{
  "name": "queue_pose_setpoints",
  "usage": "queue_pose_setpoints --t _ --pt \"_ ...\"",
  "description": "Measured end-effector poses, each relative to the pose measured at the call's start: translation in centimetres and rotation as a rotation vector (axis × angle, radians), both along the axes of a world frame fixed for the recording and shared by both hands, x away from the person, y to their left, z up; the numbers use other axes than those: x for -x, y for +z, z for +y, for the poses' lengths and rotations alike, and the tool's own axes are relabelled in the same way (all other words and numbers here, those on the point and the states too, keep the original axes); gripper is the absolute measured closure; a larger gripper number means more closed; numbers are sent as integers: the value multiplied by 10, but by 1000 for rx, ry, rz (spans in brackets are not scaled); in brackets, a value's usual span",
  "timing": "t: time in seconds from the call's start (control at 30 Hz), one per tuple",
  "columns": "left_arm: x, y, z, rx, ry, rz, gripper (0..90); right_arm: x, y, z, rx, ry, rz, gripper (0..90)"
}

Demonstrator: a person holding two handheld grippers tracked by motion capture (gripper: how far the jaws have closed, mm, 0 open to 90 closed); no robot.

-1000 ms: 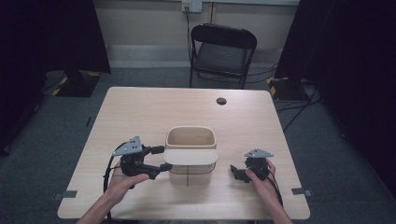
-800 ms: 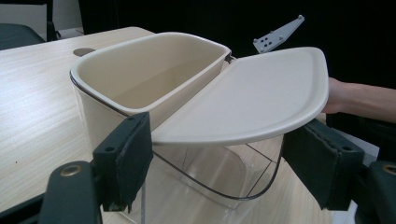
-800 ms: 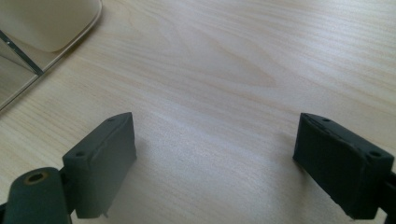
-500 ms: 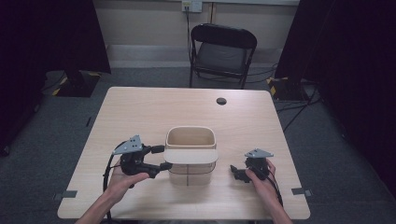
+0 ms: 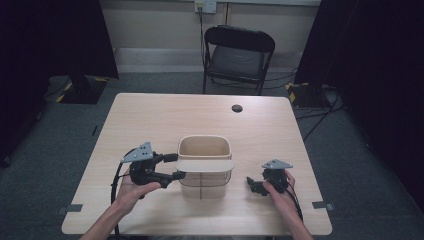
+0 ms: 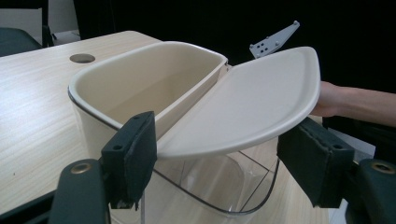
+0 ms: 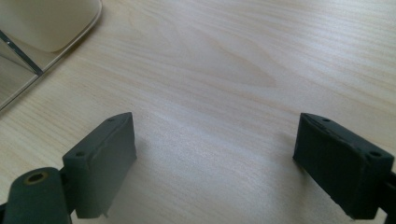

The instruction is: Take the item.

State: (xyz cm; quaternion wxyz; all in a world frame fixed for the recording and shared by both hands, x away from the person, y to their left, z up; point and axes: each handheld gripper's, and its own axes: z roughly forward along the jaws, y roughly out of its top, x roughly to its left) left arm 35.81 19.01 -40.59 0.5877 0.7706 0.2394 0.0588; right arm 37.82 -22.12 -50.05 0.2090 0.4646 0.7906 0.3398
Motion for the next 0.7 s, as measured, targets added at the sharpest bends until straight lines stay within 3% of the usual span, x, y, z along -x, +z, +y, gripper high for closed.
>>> queue_pose_setpoints --t 0.43,0.57,0.7 --pt "-2 3 -4 0 -10 9 337 0 0 0 0 0 1 121" --pt "-2 6 -7 20 -17 20 372 0 0 0 0 0 1 121" --pt "-3 6 -11 7 -20 17 391 0 0 0 0 0 1 121"
